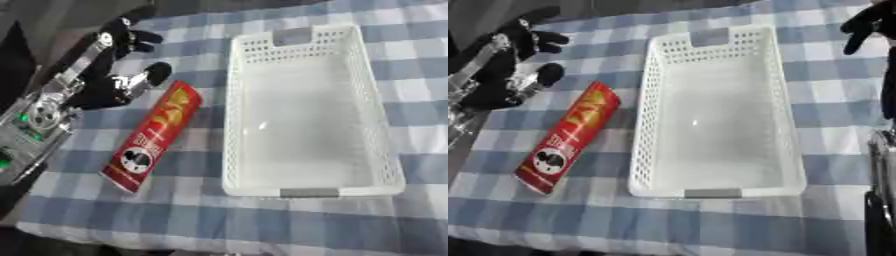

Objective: Pick up objects on the table and place them in the box.

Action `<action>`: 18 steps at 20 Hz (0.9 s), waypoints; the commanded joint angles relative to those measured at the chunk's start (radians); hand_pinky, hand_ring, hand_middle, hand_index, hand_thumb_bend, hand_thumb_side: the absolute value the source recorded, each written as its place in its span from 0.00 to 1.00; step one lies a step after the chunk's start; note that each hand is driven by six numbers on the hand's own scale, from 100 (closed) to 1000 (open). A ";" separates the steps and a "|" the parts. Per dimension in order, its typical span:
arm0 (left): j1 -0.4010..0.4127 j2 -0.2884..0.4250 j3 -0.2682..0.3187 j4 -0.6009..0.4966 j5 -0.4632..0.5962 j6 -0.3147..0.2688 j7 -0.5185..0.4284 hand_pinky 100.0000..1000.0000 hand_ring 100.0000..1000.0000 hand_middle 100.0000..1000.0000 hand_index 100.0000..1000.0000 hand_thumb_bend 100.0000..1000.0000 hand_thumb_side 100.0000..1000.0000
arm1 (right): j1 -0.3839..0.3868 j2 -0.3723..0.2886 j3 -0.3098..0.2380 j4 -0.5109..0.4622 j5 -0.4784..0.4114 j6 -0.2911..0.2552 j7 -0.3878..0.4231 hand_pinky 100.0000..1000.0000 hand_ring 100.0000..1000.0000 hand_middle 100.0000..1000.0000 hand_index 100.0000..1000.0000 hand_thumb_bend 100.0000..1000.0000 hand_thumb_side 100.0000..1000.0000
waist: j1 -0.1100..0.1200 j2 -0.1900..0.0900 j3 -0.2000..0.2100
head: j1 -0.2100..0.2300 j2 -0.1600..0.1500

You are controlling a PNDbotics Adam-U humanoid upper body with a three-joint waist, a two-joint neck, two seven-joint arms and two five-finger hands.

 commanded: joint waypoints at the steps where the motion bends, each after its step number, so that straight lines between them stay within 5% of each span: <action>1: 0.006 0.072 -0.009 -0.011 0.039 0.018 -0.047 0.82 0.85 1.00 1.00 0.39 0.60 | -0.006 -0.014 -0.001 -0.012 0.003 0.001 0.002 0.22 0.42 0.63 0.76 0.00 1.00 | -0.003 -0.017 0.002 | 0.009 -0.004; 10: 0.021 0.120 -0.072 -0.011 0.132 0.056 -0.190 0.83 0.86 1.00 1.00 0.40 0.66 | -0.006 -0.016 0.002 -0.013 0.000 0.003 0.009 0.22 0.42 0.63 0.76 0.00 1.00 | 0.007 -0.016 -0.010 | 0.004 -0.004; 18: 0.060 0.271 -0.106 -0.011 0.193 0.143 -0.188 0.83 0.86 1.00 1.00 0.51 0.65 | -0.004 -0.028 0.003 -0.012 0.001 0.002 0.014 0.22 0.42 0.62 0.76 0.00 1.00 | 0.021 -0.016 -0.010 | 0.003 -0.004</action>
